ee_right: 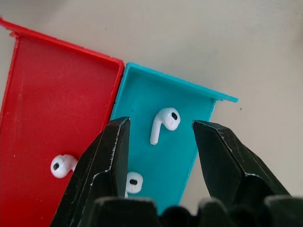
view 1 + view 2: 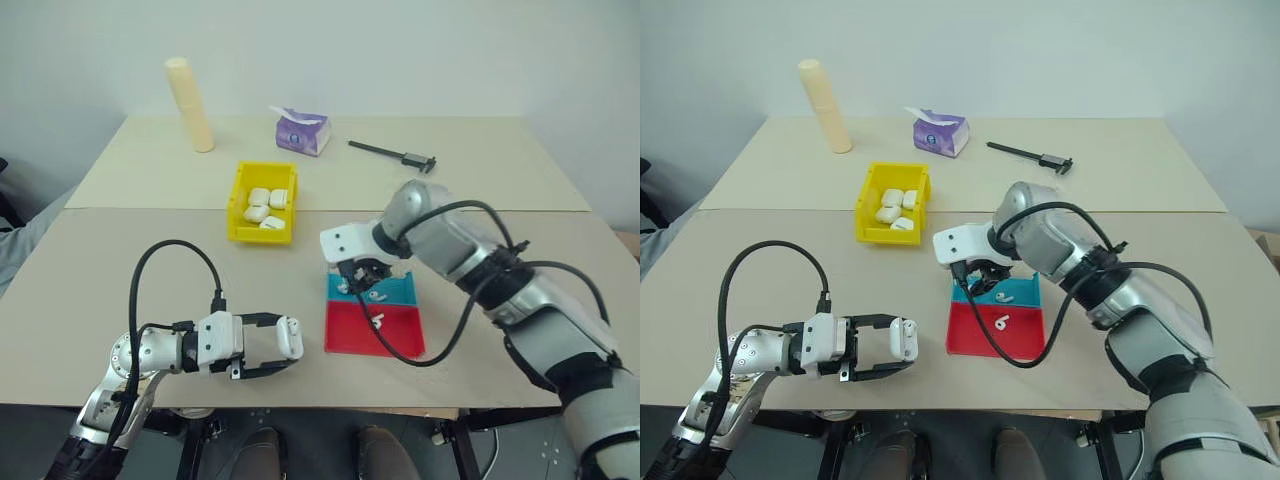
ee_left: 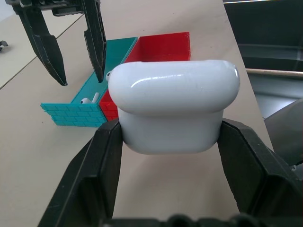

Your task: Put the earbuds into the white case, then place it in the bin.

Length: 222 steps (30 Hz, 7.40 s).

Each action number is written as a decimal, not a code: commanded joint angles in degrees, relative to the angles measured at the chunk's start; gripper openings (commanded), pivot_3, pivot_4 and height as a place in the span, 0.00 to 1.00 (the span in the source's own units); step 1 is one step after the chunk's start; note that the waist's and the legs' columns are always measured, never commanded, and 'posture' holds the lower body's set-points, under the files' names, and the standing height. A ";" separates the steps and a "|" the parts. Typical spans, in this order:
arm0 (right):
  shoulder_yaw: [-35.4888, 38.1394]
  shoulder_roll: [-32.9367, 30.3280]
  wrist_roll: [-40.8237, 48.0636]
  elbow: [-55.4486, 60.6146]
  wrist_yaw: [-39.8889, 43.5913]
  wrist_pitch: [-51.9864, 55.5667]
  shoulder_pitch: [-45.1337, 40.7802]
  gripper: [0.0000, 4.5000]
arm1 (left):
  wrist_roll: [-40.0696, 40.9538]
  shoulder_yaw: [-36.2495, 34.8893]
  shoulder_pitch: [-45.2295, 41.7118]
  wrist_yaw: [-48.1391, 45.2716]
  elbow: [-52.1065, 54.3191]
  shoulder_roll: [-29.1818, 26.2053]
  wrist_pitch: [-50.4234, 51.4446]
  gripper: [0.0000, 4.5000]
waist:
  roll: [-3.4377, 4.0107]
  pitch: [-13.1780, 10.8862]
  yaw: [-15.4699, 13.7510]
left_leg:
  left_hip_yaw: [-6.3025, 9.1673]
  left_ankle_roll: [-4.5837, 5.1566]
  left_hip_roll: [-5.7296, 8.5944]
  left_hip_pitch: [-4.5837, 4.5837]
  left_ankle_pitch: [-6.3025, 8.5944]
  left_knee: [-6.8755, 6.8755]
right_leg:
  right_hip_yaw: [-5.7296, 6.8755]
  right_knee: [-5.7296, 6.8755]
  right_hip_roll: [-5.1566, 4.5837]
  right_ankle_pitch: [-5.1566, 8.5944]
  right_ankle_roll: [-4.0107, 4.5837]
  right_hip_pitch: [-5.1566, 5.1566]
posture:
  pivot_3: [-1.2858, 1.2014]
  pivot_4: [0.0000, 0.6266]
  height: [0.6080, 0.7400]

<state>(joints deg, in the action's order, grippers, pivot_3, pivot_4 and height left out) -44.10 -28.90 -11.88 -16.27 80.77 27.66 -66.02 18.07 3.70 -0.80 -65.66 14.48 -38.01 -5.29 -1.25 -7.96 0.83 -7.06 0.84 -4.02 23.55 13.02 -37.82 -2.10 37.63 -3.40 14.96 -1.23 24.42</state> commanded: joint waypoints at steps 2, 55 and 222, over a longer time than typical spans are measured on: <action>-0.47 2.25 -4.19 -5.26 -1.33 -2.59 -2.26 0.56 | 0.16 0.18 -0.33 0.79 1.41 0.68 -1.99 0.61 | 0.00 0.00 -0.02 | 0.00 0.00 0.00 0.00 0.00 0.00 | 0.01 0.00 0.00 0.00 0.00 0.00 | 0.52 0.24 1.00; 1.58 5.94 -12.11 -6.07 -1.68 -5.10 2.61 0.25 | -1.52 0.66 0.07 2.44 -0.15 0.78 -5.49 0.61 | 0.01 0.00 0.04 | 0.00 -0.01 0.00 -0.07 -0.01 0.00 | 0.03 0.03 0.00 0.00 0.01 -0.07 | 0.52 0.24 1.00; 48.21 -18.56 33.54 46.39 -34.68 -0.63 43.77 0.00 | -22.39 -5.01 -59.03 65.51 -57.90 27.88 12.73 0.77 | -0.22 -0.10 -1.40 | 0.44 0.03 0.16 0.27 -0.01 -0.03 | 0.15 -0.50 0.00 -0.13 -0.29 -0.21 | 0.52 0.24 1.00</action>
<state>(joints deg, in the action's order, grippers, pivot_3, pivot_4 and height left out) 2.97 -47.59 22.15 29.15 47.13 28.19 -21.83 -5.01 -0.40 -56.89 -0.40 -43.21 -10.44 9.84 -1.47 -8.06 -0.57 -6.68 0.87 -3.86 23.83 13.01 -37.86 -1.94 37.12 -3.40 14.83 -1.52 24.21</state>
